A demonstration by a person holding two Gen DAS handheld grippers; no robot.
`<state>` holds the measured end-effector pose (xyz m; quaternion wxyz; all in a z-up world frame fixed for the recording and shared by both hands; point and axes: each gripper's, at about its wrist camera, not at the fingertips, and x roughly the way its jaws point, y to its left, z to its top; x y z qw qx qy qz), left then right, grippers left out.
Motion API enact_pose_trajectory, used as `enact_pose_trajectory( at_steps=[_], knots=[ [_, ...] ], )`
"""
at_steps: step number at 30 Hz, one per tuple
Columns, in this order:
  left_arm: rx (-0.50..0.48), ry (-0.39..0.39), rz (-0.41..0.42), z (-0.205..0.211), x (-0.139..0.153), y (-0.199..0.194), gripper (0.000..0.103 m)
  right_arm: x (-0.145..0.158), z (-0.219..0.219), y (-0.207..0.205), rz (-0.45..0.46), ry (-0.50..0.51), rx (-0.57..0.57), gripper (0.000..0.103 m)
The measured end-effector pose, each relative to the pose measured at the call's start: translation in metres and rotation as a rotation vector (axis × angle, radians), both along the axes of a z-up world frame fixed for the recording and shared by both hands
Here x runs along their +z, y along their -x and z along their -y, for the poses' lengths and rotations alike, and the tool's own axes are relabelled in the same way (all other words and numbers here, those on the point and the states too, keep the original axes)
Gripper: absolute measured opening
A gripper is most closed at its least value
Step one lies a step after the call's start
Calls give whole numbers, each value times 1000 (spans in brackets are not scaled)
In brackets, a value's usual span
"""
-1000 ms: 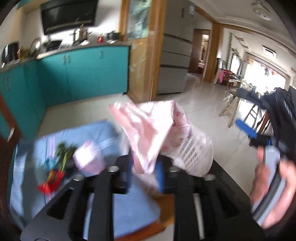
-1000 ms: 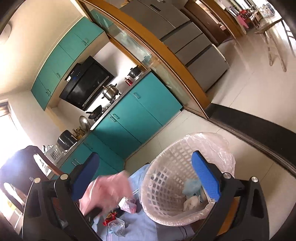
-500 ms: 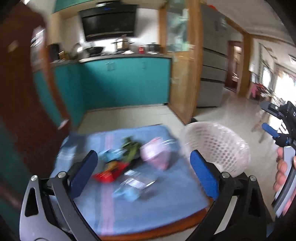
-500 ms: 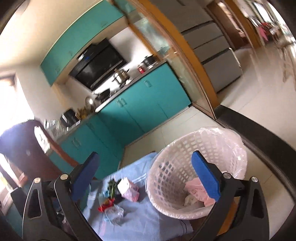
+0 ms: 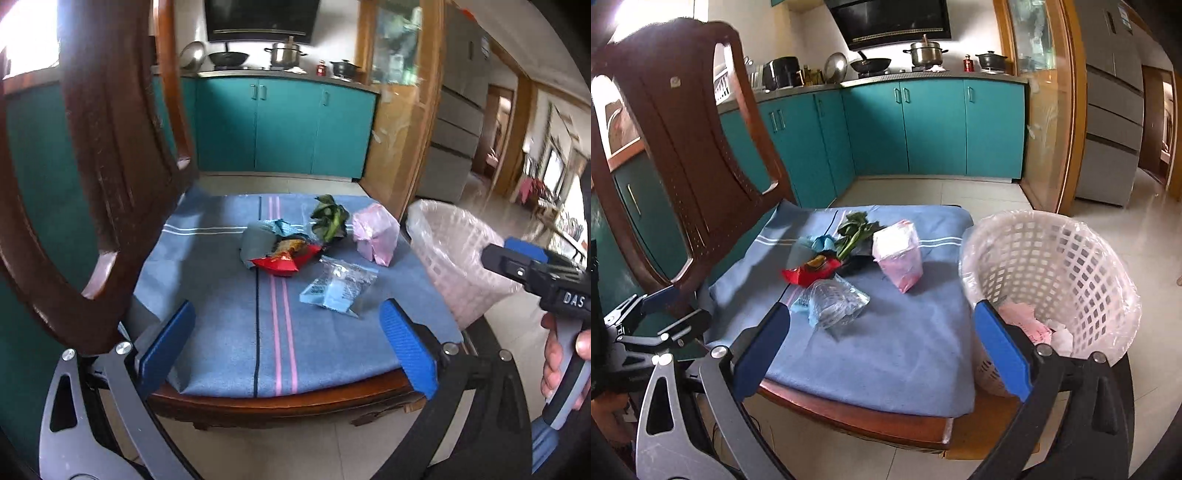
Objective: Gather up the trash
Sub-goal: 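Grasp the zip bag with the left tool while the right grasps the small pink bag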
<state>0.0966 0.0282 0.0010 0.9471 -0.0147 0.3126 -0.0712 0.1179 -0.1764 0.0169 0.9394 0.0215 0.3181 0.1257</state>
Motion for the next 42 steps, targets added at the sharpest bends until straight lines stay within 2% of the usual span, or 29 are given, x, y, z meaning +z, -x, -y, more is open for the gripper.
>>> enact_pose_trajectory(
  at_steps=[12,25,28,34,37,38,39,40,41,42],
  knots=[
    [-8,23,-1,-5,3,2,99,-5,-7,-4,-17,20,1,98],
    [-32,-22,-23,9,-7,-6,99,-4,1,-4,-9,12,-14,98],
    [-76,-30,-41,20,-14,-18,99,-2,5,-6,-8,-5,-26,98],
    [-150,-151,-69,52,-45,-68,99,-3,7,-13,-15,-22,-41,98],
    [-178,-150,-100,64,-60,-93,99,-5,7,-16,-24,-17,-45,98],
    [-182,-150,-115,65,-65,-99,97,-6,7,-17,-27,-17,-46,98],
    [-197,-145,-150,68,-73,-106,84,-7,6,-19,-29,-16,-46,98],
    [-214,-133,-183,69,-79,-111,54,-7,6,-20,-30,-13,-45,98],
    [-219,-122,-211,69,-84,-113,45,-9,5,-23,-32,-8,-45,98],
    [-210,-104,-218,65,-84,-112,41,-10,4,-26,-32,-3,-45,98]
  ],
)
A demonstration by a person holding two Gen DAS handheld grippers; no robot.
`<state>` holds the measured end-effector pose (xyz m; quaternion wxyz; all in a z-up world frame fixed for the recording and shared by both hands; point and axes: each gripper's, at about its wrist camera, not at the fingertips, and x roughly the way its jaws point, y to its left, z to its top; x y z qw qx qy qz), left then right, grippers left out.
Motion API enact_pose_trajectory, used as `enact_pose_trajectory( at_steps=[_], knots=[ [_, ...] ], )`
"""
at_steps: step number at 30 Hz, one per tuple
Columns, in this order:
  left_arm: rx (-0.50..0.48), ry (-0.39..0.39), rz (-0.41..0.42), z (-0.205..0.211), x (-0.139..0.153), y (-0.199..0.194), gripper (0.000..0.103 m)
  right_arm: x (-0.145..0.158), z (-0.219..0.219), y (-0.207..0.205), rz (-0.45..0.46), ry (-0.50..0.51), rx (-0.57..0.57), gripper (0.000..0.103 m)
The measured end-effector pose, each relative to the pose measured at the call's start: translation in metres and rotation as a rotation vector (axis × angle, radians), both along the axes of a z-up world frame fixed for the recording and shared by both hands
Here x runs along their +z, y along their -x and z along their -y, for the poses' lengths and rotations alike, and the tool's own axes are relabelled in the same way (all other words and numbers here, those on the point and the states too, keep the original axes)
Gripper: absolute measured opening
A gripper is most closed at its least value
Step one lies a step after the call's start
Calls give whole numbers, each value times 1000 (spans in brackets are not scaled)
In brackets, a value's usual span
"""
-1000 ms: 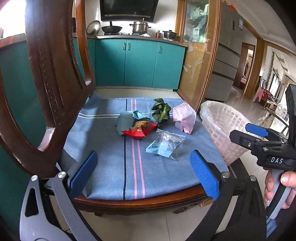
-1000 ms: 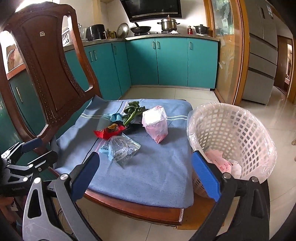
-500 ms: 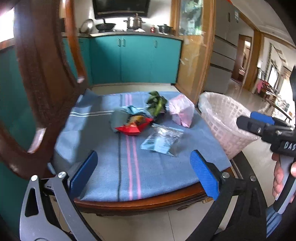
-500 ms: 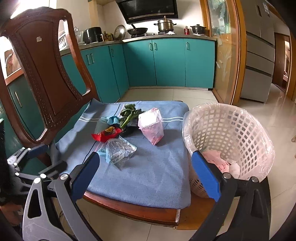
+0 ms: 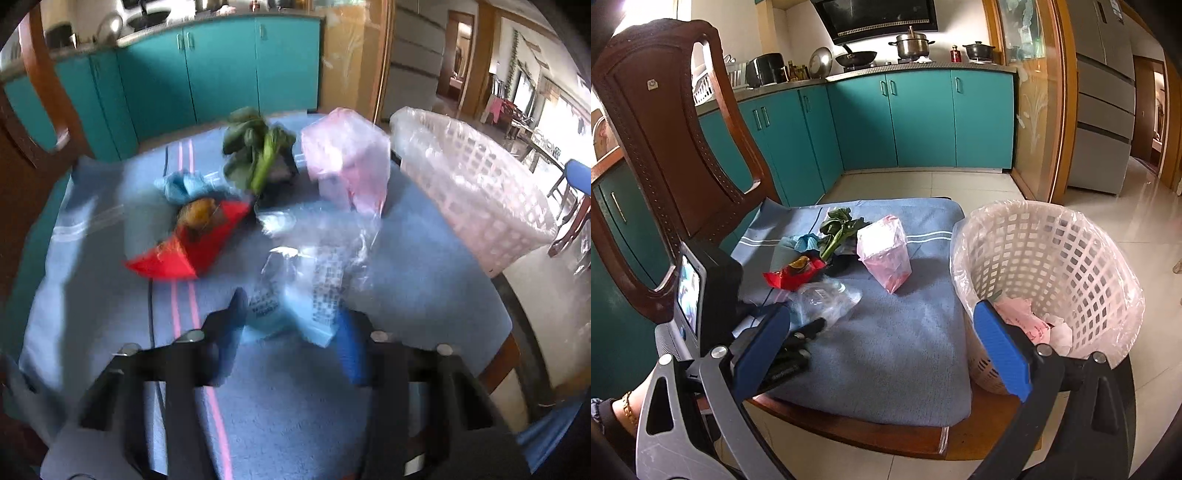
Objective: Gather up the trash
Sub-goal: 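Grasp the zip bag with the left tool while the right grasps the small pink bag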
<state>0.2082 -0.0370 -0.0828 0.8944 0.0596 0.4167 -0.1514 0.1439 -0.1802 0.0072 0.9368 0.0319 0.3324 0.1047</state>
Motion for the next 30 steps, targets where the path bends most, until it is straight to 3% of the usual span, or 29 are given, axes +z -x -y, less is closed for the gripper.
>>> enact_pose_trajectory(
  at_steps=[1,3,8,12,17,19,20,21,26,30],
  knots=[
    [1,10,-7,-2,2,2,28,-2,-1,-3,-1,7,0,97],
    [19,38,16,-13,16,12,22,-5,-6,-14,-1,29,8,97],
    [96,107,141,-55,69,53,21,-18,-19,-50,18,74,0,98],
    [192,149,258,-87,107,85,21,-37,-31,-88,-29,106,-1,98],
    [313,168,344,-118,121,108,21,-57,-55,-125,-61,214,22,97],
    [319,168,341,-122,120,106,21,-65,-60,-137,-75,250,7,91],
    [320,166,337,-123,118,106,21,-71,-59,-140,-92,245,6,72],
    [317,161,324,-124,115,104,21,-75,-58,-143,-120,231,19,45],
    [303,173,300,-125,113,104,21,-52,-40,-108,-153,148,15,38],
    [276,175,295,-118,114,102,21,-5,-26,-48,-75,17,47,38]
  ],
)
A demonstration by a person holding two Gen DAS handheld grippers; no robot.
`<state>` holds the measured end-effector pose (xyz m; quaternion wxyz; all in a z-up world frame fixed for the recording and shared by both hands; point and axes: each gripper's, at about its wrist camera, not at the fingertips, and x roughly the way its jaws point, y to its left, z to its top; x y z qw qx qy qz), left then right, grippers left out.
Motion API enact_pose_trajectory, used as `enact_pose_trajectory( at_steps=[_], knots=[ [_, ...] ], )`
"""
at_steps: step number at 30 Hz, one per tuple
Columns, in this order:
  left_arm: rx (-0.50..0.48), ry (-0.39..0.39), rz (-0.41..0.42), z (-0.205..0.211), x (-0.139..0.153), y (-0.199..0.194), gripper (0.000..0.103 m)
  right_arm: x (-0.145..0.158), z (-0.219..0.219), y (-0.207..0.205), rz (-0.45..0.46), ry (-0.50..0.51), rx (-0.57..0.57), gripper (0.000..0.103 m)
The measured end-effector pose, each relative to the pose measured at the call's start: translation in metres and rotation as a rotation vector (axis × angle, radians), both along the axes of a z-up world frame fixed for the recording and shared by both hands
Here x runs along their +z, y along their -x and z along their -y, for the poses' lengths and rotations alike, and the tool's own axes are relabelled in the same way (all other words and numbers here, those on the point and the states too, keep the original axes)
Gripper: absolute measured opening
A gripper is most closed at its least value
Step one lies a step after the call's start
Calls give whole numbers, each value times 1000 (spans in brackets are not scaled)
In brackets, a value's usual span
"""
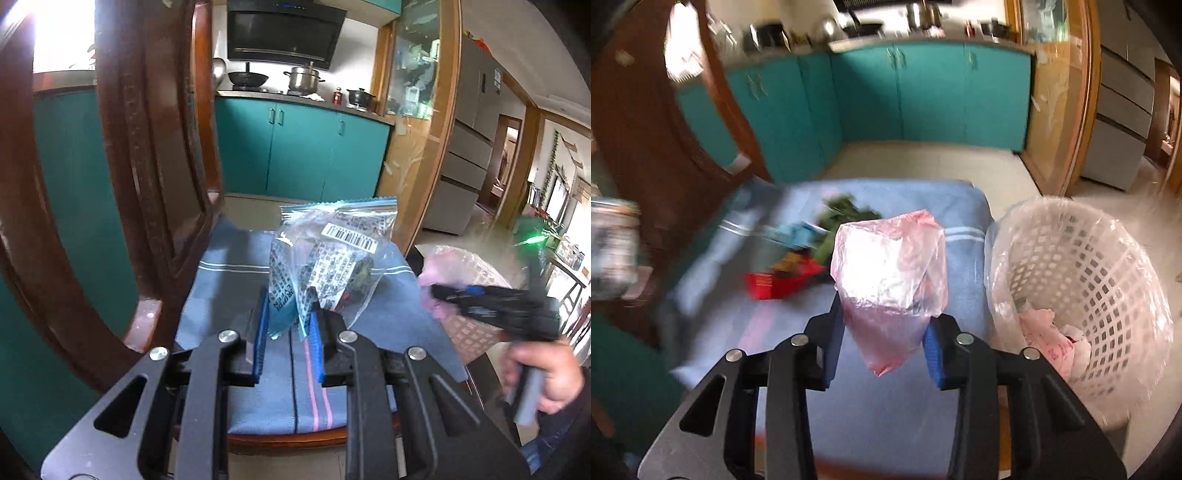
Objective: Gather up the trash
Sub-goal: 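Grasp the zip bag with the left tool while the right grasps the small pink bag, then open the right tool over the basket to drop the pink bag while the left holds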
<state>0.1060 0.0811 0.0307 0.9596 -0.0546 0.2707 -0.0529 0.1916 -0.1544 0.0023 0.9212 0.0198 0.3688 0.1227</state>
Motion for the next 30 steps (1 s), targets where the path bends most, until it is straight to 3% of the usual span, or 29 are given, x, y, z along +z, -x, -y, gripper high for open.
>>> enact_pose_trajectory(
  at_steps=[3,7,30],
  knots=[
    [-13,-3,-4,6,-1,-3,21,24,3,43,91,-39,16,38],
    [-28,-18,-20,18,-6,-5,21,21,5,68,124,-59,12,38],
    [-46,-59,-64,29,-21,-14,21,15,1,62,103,-31,46,39]
  ],
)
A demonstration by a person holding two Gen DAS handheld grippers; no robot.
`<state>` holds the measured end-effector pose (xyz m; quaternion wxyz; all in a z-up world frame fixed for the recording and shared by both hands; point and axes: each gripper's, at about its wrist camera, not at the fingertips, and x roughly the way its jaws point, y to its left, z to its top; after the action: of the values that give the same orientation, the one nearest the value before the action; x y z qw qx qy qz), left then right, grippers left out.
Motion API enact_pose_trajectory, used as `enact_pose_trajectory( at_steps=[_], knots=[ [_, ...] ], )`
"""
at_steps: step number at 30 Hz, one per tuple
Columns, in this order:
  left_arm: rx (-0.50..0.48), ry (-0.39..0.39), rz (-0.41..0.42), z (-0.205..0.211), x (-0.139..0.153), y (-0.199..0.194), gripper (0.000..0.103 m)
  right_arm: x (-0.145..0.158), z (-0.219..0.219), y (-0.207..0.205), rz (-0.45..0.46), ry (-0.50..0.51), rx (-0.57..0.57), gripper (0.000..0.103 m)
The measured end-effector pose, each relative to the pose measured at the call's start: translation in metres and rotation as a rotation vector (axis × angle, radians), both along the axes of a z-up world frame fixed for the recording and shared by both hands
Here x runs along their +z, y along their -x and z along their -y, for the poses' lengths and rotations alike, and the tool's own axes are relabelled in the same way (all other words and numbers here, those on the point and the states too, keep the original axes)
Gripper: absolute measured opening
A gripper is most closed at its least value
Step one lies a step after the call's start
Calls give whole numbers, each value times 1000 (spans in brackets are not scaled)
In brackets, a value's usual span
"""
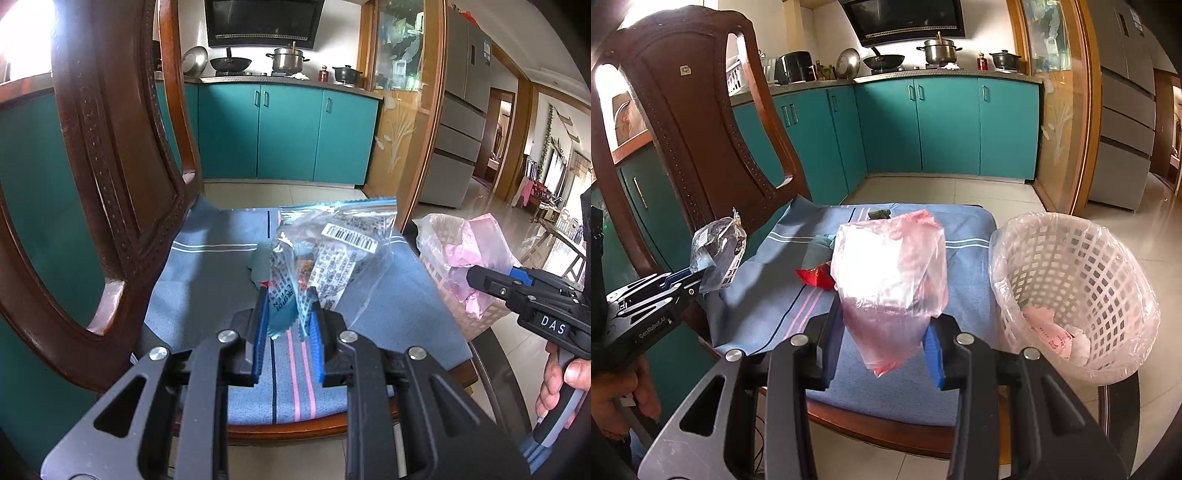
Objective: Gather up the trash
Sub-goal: 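Open the right tool over the basket to drop the pink bag while the left holds, then carry the clear zip bag over the basket and open the left tool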
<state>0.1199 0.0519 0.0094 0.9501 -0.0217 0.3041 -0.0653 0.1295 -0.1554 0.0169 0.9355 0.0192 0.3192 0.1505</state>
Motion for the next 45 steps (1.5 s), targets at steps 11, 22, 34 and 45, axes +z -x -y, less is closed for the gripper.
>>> enact_pose_trajectory(
  at_steps=[11,22,34,45],
  knots=[
    [-3,-3,-5,0,-3,1,21,16,24,-1,73,-16,-77,38],
    [-21,-19,-19,7,-7,-2,21,12,131,-46,88,-45,-391,49],
    [-144,-94,-38,59,-24,-1,21,41,185,19,282,-332,-529,100],
    [-394,-107,-20,251,19,-67,61,32,229,29,298,-390,-687,100]
  ],
)
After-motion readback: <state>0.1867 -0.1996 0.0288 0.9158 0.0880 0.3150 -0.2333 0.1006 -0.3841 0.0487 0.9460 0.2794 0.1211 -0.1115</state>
